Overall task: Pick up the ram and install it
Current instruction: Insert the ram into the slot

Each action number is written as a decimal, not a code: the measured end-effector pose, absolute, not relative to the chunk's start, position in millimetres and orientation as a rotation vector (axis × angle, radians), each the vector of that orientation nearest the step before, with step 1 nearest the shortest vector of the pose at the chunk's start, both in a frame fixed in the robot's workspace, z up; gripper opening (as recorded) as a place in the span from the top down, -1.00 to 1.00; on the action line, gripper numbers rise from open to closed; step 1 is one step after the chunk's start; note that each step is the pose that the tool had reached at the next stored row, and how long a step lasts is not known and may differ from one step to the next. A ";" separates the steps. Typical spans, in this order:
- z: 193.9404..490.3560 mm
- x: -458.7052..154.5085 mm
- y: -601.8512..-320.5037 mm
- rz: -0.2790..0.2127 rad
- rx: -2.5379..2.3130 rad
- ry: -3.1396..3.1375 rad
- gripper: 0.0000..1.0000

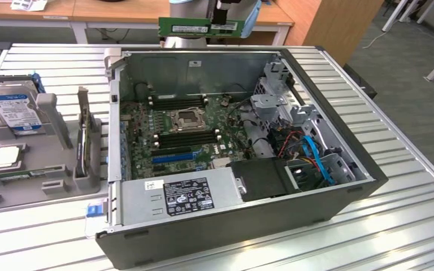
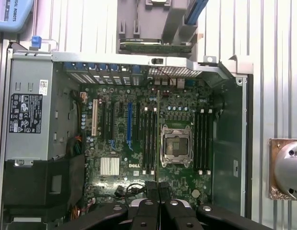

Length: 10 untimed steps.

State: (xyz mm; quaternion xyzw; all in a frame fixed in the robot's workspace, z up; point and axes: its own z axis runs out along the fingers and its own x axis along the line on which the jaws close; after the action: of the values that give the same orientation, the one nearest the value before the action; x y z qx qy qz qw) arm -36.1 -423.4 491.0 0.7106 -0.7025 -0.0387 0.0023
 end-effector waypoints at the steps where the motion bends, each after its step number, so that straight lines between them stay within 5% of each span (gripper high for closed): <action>1: 490.2 -36.1 -423.5 -0.121 2.229 -2.204 0.77; 10: 481.7 -36.1 -423.9 -0.121 2.229 -2.204 0.77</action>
State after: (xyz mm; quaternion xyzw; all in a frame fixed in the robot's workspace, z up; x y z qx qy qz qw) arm -36.1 -423.9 481.7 0.7106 -0.7026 -0.0387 0.0023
